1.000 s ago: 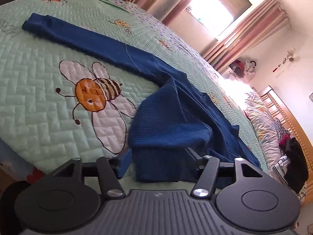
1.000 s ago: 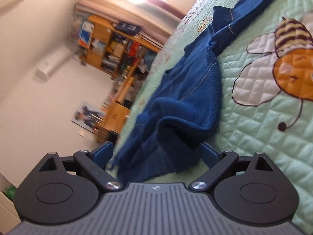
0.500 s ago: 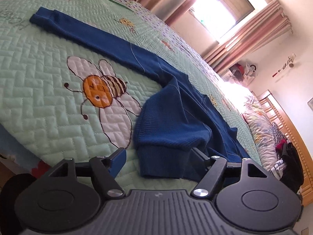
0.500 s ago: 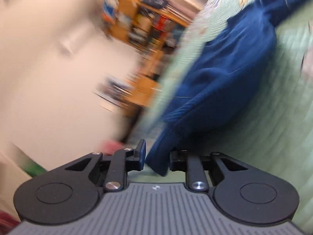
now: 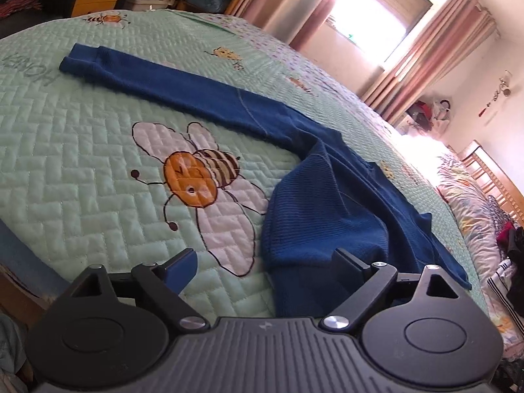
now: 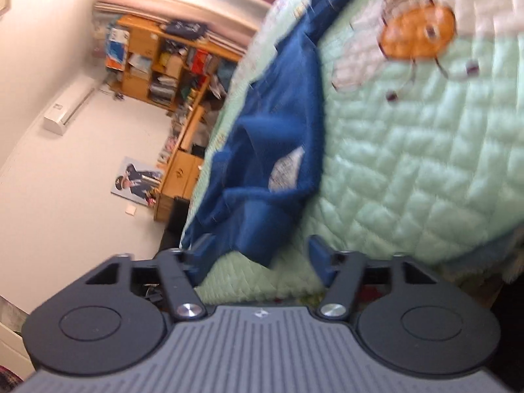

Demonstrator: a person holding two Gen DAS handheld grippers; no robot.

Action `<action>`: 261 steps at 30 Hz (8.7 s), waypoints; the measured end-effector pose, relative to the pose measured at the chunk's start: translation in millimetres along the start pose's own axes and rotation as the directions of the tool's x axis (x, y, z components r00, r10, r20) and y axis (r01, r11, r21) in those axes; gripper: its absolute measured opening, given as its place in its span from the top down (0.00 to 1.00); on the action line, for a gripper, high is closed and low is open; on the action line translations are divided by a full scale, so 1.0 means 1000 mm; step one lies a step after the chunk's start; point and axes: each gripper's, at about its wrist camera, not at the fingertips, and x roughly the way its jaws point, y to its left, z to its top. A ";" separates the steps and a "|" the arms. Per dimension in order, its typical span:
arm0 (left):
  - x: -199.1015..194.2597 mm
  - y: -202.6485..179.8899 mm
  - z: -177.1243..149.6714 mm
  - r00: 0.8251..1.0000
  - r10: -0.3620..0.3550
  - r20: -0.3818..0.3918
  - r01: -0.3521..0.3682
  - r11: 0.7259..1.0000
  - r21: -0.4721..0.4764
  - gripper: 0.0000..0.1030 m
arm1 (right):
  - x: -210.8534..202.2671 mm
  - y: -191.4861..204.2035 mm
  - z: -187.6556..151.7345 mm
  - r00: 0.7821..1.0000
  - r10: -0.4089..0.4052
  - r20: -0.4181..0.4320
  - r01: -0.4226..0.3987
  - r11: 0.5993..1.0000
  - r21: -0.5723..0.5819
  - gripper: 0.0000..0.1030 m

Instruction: Fold clothes

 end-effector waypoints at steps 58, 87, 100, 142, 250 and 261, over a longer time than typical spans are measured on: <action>0.042 -0.085 -0.011 0.984 -0.027 -0.174 0.073 0.962 0.264 0.83 | 0.017 0.002 0.007 1.000 -0.009 0.024 0.008 1.000 0.006 0.14; 0.045 -0.016 -0.016 0.969 -0.083 -0.233 0.084 0.996 -0.003 0.78 | 0.088 0.041 0.010 0.992 -0.073 -0.100 0.037 0.945 -0.324 0.72; 0.023 -0.016 -0.018 0.953 -0.207 -0.222 0.207 0.978 -0.025 0.71 | 0.019 0.013 0.030 0.985 0.172 0.003 -0.172 0.985 0.006 0.87; 0.005 -0.008 0.000 0.965 -0.222 -0.141 0.208 0.972 -0.111 0.85 | 0.026 -0.022 0.026 0.971 0.239 0.032 -0.241 0.957 0.163 0.87; 0.109 -0.136 -0.037 0.950 0.193 -0.246 -0.122 0.953 0.277 0.01 | -0.053 -0.160 0.303 0.608 -0.499 0.617 0.358 0.866 0.348 0.89; 0.102 -0.126 -0.033 0.963 0.120 -0.243 -0.064 0.972 0.228 0.01 | -0.089 -0.118 0.229 0.494 -0.554 0.670 0.473 0.818 0.327 0.88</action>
